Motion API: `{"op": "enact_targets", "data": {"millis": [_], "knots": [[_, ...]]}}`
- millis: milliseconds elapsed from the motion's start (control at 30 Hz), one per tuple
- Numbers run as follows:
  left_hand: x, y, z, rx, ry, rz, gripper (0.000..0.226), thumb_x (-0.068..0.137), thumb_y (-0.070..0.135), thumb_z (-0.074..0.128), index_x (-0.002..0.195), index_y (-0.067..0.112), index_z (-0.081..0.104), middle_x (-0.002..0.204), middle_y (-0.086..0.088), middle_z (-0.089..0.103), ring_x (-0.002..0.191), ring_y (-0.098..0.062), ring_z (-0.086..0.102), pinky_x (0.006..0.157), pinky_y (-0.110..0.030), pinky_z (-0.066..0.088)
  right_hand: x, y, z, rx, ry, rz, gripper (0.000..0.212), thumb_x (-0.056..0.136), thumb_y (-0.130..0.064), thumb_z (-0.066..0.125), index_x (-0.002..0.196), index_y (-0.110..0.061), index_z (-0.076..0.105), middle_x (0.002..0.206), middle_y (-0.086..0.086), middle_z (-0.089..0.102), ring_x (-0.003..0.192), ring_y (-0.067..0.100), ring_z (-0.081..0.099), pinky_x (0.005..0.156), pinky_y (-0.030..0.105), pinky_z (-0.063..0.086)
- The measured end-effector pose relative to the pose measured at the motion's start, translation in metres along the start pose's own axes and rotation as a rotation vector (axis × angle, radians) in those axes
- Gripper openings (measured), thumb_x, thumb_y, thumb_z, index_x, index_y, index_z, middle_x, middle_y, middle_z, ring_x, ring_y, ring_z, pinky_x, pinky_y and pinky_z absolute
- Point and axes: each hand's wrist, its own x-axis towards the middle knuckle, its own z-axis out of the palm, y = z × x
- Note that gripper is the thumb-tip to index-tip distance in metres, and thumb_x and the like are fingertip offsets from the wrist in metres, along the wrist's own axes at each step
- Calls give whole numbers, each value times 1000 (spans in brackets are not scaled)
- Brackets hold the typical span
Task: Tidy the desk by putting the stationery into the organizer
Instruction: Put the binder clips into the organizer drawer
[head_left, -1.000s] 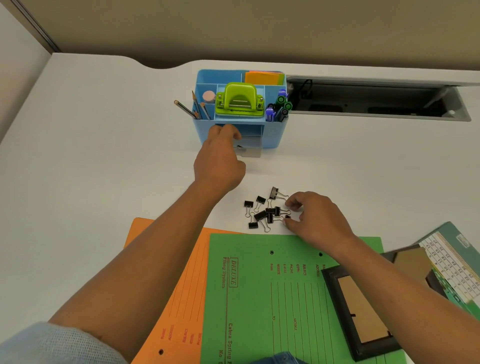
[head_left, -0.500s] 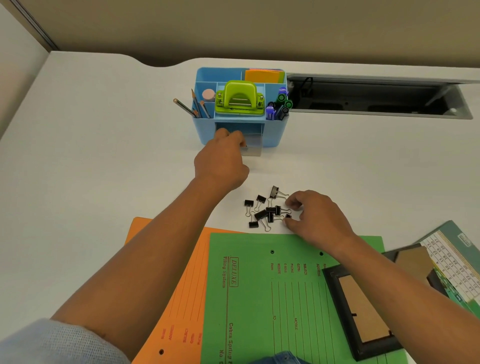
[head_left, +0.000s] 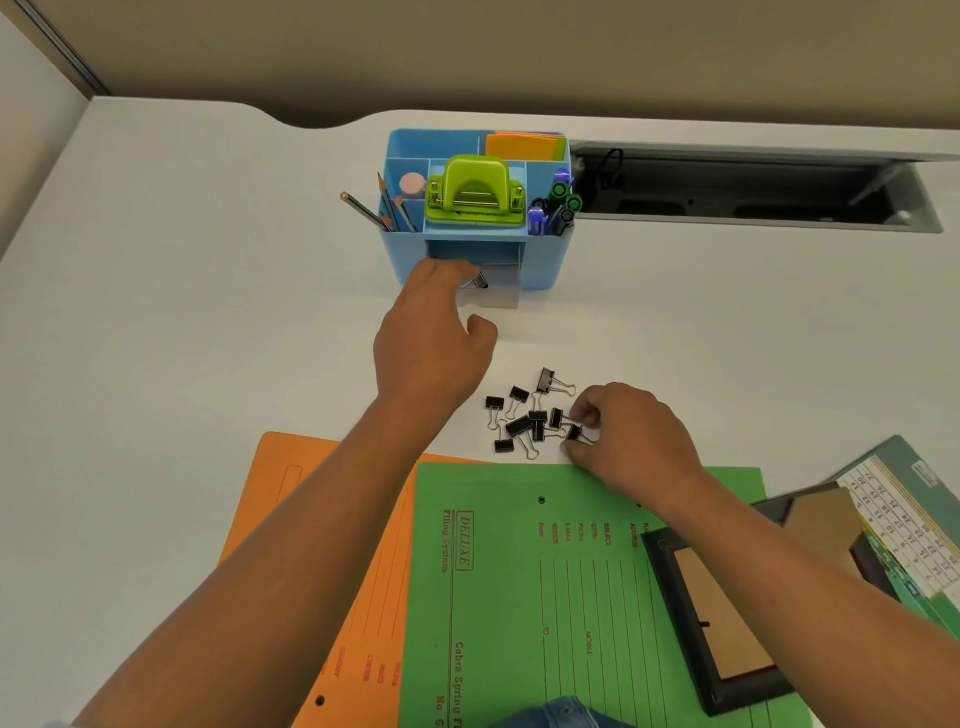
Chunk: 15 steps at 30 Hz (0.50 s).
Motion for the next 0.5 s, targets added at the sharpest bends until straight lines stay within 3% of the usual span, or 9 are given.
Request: {"op": "enact_targets", "data": {"millis": [200,333,400,500], "knots": [[-29,7,4,-206,-82,-85,36,83,25,65,118,28,62,105,17,64,77,-10,56,76,-27,49,-3,0,-8,-19,48,-20,17,74,-34,71,89,-32,64,87,-15,64,79,11,59,66,28,49],[-43,13,4,-313,-316,-209,22,84,30,70,105,26,68,86,14,69,57,-7,62,59,-20,51,-7,-6,-19,72,120,-170,20,72,-35,73,88,-34,61,86,-16,59,75,6,54,64,28,45],[-47,16,4,-450,-450,-323,25,82,30,76,103,20,68,81,6,72,65,-11,69,61,-26,55,-10,-12,-24,99,159,-281,22,72,-35,71,90,-35,58,85,-17,57,77,5,52,67,28,46],[-49,18,4,-564,-510,-415,33,77,28,82,105,18,66,78,0,75,72,-17,72,66,-34,56,-13,-21,-28,109,215,-377,28,71,-34,67,98,-33,56,85,-19,55,80,3,48,69,26,45]]}}
